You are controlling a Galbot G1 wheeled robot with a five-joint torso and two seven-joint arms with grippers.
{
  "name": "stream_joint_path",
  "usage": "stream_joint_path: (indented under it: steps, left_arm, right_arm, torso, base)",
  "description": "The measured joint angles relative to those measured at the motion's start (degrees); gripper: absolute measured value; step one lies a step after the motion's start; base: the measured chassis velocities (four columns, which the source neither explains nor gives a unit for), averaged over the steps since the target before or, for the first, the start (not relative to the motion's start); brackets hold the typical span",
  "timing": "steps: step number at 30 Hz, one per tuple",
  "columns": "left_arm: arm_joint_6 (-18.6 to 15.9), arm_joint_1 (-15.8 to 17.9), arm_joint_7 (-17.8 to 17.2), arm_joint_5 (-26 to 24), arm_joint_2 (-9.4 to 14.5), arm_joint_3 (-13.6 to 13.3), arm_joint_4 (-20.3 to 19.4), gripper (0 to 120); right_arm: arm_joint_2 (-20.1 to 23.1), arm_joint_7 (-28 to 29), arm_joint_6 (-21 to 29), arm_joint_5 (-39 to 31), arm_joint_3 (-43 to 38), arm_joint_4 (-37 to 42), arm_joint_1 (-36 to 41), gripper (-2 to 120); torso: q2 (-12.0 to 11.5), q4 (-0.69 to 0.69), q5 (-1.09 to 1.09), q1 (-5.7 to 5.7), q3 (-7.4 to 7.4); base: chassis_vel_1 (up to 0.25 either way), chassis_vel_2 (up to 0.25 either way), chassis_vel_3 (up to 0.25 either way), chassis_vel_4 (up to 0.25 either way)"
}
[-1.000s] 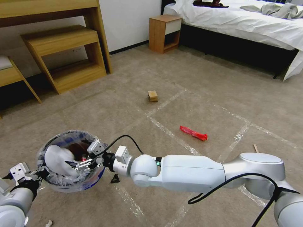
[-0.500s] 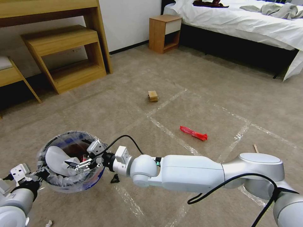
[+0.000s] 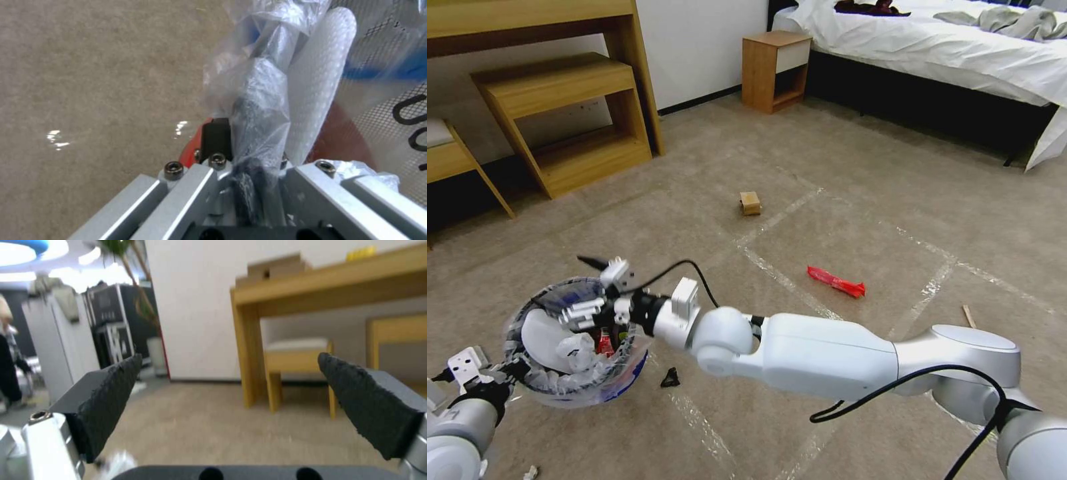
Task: Pick up the trash bin and place the garbage on the floor into it.
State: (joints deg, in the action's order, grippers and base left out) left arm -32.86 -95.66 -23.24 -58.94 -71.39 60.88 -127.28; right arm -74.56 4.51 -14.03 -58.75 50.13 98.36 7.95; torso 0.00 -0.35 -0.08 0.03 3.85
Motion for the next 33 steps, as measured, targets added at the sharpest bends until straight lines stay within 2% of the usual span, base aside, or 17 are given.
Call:
stream_joint_path:
  steps: [10,16,21,31,33]
  left_arm:
    - [0.1,-0.4,-0.2,0.0,0.9,1.2,0.6,0]
    - [0.2,-1.5,-0.3,-0.1,1.5,2.0,0.7,0]
    - [0.2,-1.6,-0.3,0.0,1.4,2.1,0.7,0]
    - [0.3,-1.4,-0.4,0.0,1.2,2.2,0.9,0]
    - [0.3,-1.3,-0.4,-0.1,1.1,2.3,0.9,0]
  right_arm:
    - [3.5,-0.9,-0.1,-2.1,-9.1,3.9,1.2,100]
    - [9.1,-0.5,1.2,-4.0,-14.9,6.3,3.5,100]
    - [11.6,1.1,2.9,-4.9,-15.7,6.7,5.7,100]
    - [13.6,4.4,5.7,-5.6,-15.0,6.6,10.0,100]
    - [14.3,6.4,7.8,-6.0,-14.9,7.0,12.0,100]
  torso:
    - [0.0,0.00,0.01,0.00,0.00]
    - [0.0,-0.01,0.01,0.00,0.00]
    - [0.0,-0.01,0.01,0.00,0.00]
    - [0.0,0.00,0.00,0.00,0.00]
    - [0.0,0.00,0.01,0.00,0.00]
  base:
    - [0.000,0.000,0.000,0.000]
    - [0.000,0.000,0.000,0.000]
    - [0.000,0.000,0.000,0.000]
    - [0.000,0.000,0.000,0.000]
    - [0.000,0.000,0.000,0.000]
